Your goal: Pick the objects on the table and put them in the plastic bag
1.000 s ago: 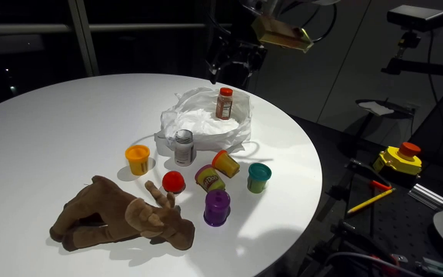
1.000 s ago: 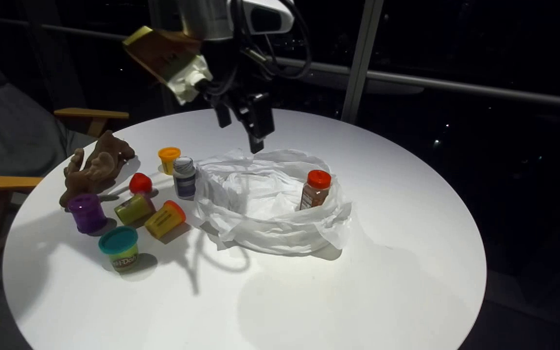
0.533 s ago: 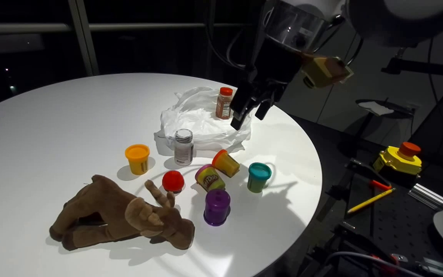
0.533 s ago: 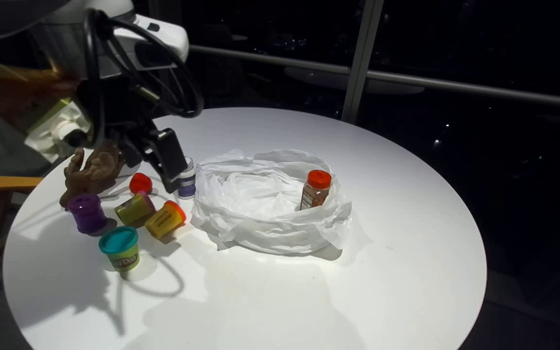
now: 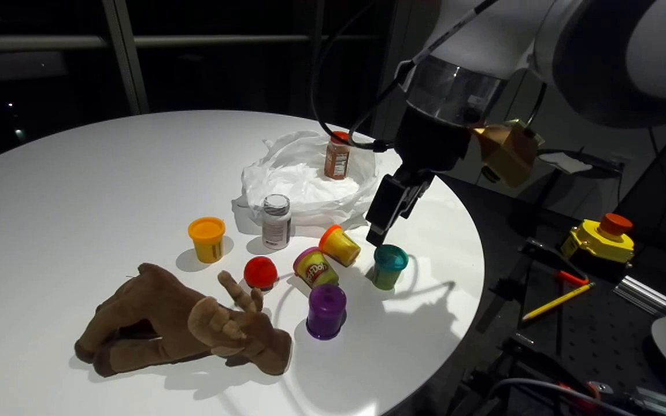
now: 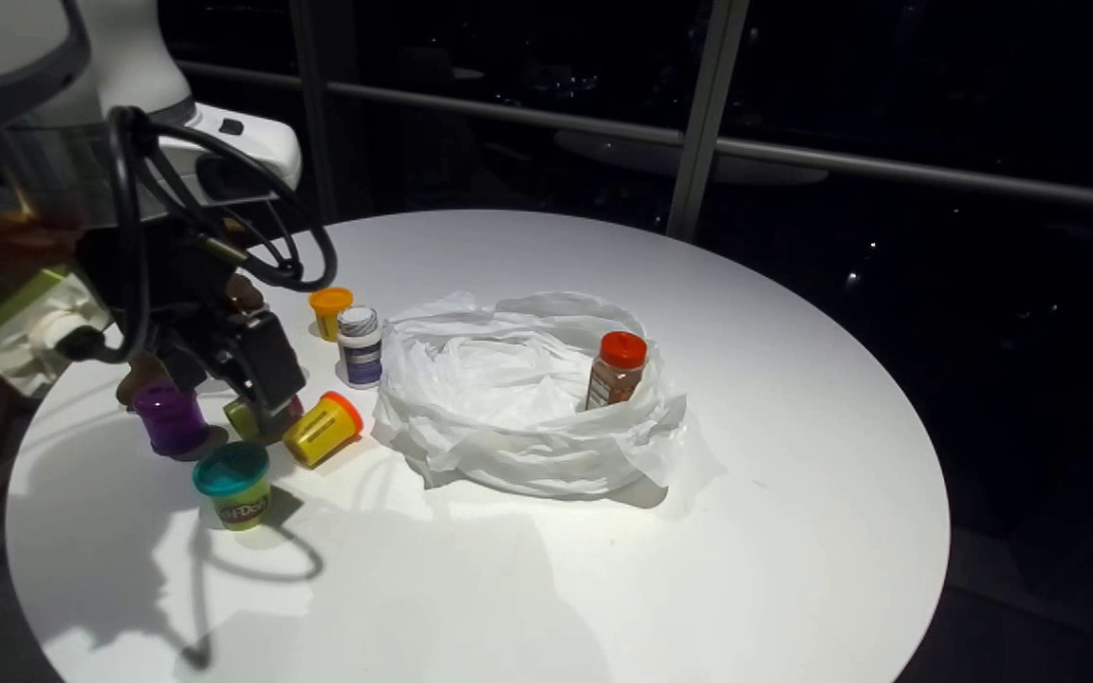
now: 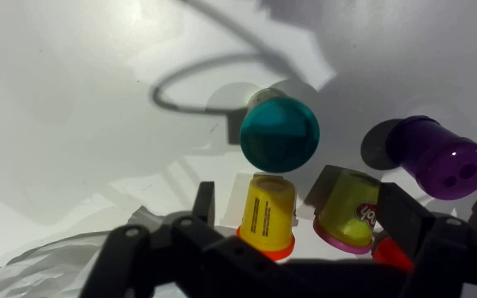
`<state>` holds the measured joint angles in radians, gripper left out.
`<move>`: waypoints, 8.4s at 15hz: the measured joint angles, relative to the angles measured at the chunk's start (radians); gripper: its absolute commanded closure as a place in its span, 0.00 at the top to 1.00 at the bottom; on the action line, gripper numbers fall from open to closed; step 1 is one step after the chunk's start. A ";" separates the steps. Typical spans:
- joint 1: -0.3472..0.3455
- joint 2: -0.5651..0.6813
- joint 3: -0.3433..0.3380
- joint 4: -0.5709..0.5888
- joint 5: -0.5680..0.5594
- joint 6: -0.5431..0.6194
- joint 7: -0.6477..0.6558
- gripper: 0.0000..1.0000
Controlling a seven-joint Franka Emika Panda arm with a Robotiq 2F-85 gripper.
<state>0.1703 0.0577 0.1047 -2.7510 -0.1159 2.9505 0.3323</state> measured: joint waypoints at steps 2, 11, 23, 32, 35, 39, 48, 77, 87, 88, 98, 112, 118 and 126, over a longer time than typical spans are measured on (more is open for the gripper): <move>0.004 0.027 0.001 0.003 -0.004 -0.006 -0.001 1.00; 0.007 0.140 -0.043 0.044 -0.114 -0.017 0.007 0.73; 0.041 0.138 -0.093 0.102 -0.074 -0.045 0.011 0.24; -0.046 -0.092 -0.105 0.283 -0.095 -0.326 0.033 0.24; -0.090 -0.008 -0.108 0.374 -0.060 -0.331 0.002 0.24; -0.128 0.154 -0.110 0.501 0.046 -0.331 -0.077 0.24; -0.151 0.457 -0.142 0.802 0.068 -0.375 -0.100 0.24; -0.092 0.213 -0.063 0.522 0.100 -0.342 -0.127 1.00; -0.014 0.136 -0.005 0.139 0.103 -0.052 -0.135 1.00; -0.014 0.145 -0.005 0.133 0.103 -0.035 -0.135 1.00; 0.010 0.278 -0.040 0.201 0.098 0.024 -0.135 0.66; -0.012 0.238 -0.060 0.268 0.143 0.018 -0.130 0.18; -0.059 0.124 -0.148 0.304 0.132 0.002 -0.114 0.18; -0.069 0.323 -0.237 0.518 0.102 0.003 -0.032 0.18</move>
<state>0.1014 0.3811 -0.1322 -2.2333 -0.0139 2.9531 0.3008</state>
